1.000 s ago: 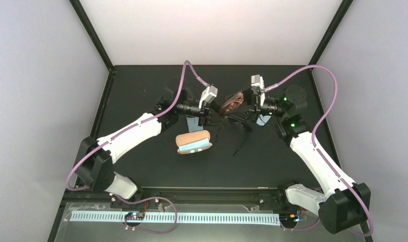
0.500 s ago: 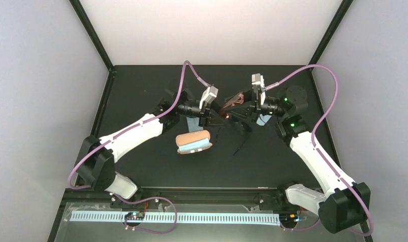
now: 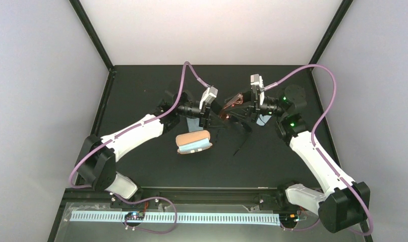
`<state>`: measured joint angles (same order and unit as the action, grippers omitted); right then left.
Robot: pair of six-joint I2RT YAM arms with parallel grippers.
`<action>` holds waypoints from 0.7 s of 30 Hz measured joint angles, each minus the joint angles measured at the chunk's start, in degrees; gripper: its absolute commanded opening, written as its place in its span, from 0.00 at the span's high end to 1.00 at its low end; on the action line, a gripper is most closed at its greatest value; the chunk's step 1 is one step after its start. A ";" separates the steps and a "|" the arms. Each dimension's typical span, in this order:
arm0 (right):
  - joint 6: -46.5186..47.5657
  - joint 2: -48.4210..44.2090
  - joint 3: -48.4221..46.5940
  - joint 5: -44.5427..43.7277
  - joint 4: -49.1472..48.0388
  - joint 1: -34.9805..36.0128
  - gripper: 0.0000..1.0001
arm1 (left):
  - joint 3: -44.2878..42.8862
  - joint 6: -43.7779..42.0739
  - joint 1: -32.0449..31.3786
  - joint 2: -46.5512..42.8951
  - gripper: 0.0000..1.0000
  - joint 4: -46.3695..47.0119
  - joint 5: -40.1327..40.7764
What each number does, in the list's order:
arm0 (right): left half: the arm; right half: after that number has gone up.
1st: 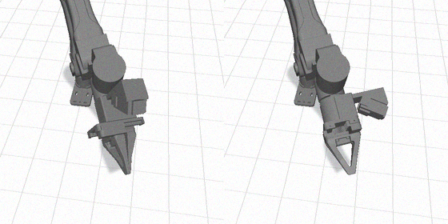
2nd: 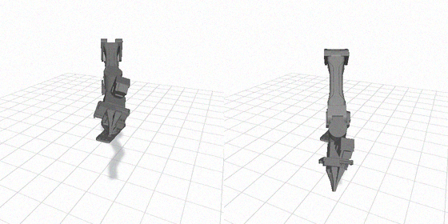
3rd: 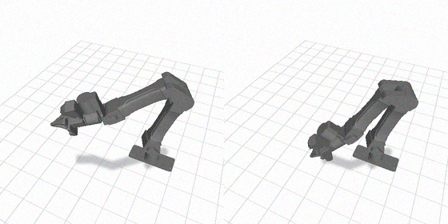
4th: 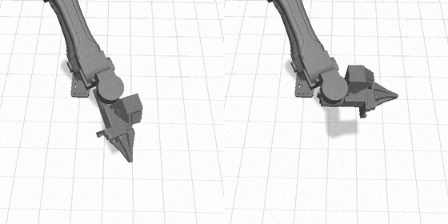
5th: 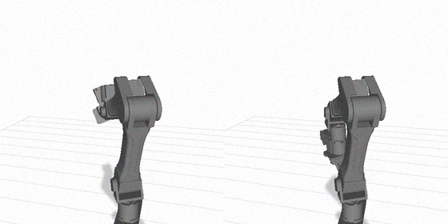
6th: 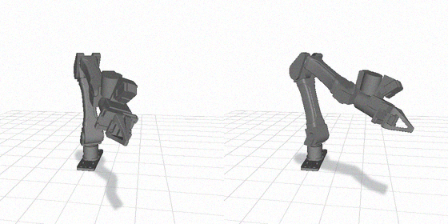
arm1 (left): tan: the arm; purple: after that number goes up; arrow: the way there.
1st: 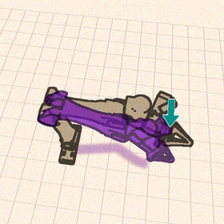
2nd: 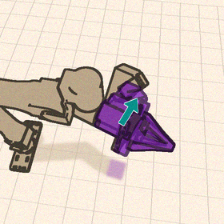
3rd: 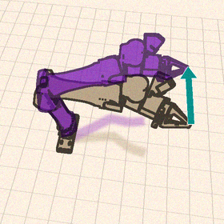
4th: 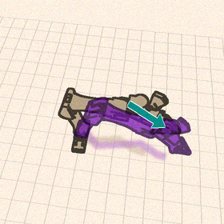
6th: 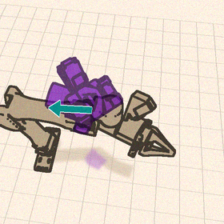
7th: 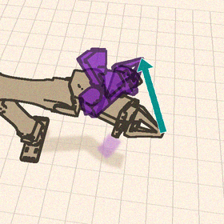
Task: Organize the sunglasses
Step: Fold the sunglasses, then place the sunglasses in the sunglasses case.
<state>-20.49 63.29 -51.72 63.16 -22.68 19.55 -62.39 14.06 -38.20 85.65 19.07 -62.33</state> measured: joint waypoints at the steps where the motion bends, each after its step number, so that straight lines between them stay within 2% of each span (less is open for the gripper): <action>1: 0.55 0.02 -0.04 0.02 0.59 0.00 0.73 | 0.15 0.07 0.00 0.00 0.32 -0.04 0.11; 5: 3.17 0.04 -0.96 0.00 4.04 0.00 0.75 | 1.05 -0.96 0.00 0.00 0.20 -0.17 0.39; 8: 4.96 0.04 -1.84 0.00 6.08 0.00 0.75 | 1.64 -2.58 0.02 -0.02 0.03 -0.57 0.57; 15: 10.75 -0.11 -3.74 -0.04 12.81 -0.22 0.76 | 2.40 -9.42 1.84 -0.76 0.01 -4.37 0.63; 21: 20.35 -0.68 -5.64 -1.86 24.04 -1.29 0.75 | 2.58 -21.88 8.11 -5.40 0.01 -15.82 1.60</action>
<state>-0.14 62.61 -57.36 61.30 1.37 18.26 -59.81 -7.81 -30.09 80.25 3.25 -60.73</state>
